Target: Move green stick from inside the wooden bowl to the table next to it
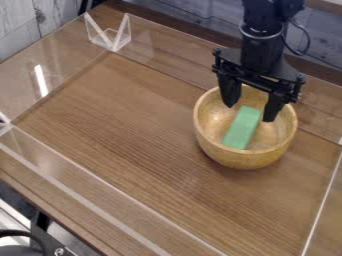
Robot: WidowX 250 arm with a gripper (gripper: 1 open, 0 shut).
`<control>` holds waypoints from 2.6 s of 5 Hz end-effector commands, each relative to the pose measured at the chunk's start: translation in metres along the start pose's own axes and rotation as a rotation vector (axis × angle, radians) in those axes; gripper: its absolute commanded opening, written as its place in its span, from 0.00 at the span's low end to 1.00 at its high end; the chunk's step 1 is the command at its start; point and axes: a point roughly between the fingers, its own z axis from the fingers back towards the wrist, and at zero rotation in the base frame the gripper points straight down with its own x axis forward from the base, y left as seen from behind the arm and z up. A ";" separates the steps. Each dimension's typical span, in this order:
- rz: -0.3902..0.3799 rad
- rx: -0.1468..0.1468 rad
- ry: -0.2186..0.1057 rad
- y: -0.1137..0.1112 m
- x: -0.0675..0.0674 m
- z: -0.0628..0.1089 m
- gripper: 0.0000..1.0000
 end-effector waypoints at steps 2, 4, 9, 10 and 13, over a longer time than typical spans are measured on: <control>-0.013 -0.001 -0.072 -0.005 0.005 0.015 1.00; -0.012 0.003 -0.079 -0.004 0.006 0.014 1.00; -0.007 0.012 -0.072 -0.002 0.006 0.004 1.00; -0.006 0.016 -0.056 -0.001 0.004 -0.003 1.00; 0.014 0.035 -0.041 0.005 0.005 -0.015 1.00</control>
